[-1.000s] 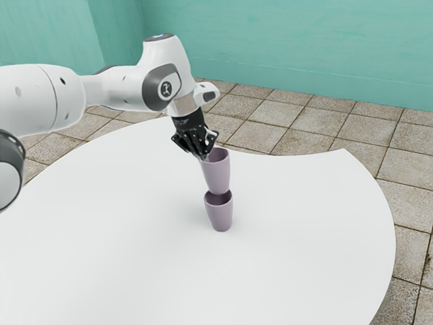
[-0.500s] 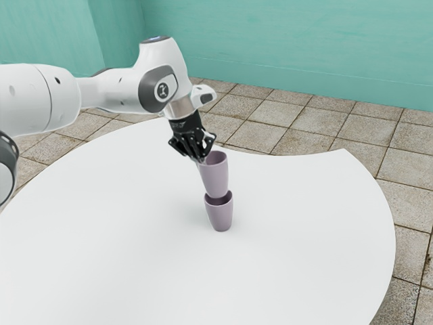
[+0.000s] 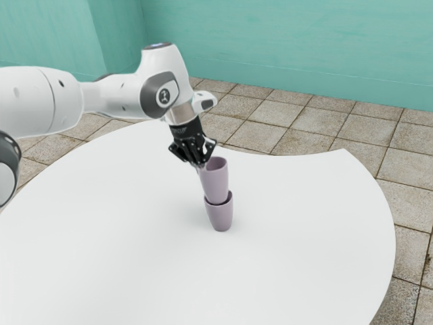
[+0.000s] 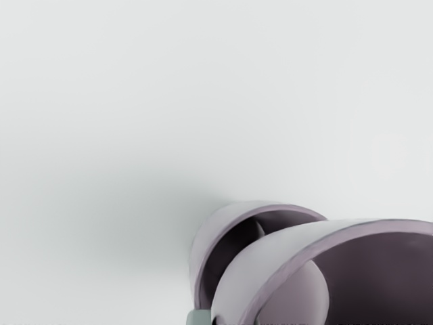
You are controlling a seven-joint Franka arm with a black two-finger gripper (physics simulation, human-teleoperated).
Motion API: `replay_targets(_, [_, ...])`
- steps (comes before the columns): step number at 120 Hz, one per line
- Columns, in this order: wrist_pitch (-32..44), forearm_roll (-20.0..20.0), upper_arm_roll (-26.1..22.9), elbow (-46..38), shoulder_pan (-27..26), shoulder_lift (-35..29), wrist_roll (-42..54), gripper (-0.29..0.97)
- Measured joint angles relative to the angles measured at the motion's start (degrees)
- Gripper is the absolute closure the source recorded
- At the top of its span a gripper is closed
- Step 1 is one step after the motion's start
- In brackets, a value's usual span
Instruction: Place the left cup onto the right cup
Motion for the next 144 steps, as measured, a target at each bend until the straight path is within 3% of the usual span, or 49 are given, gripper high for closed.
replay_targets(47, [2.0,0.0,0.0,-1.4,0.0,0.2,-0.5,0.78])
replay_targets(70, [2.6,0.1,-0.5,-1.4,-0.3,0.1,-0.4,0.38])
replay_targets(86, [2.9,0.3,-0.5,-1.6,-0.3,0.0,-0.3,0.20])
replay_targets(110, [3.0,0.3,-0.5,-1.7,-0.3,-0.1,-0.2,0.08])
replay_targets(144, [2.7,1.7,-0.5,-1.7,-1.0,-1.7,0.1,0.02])
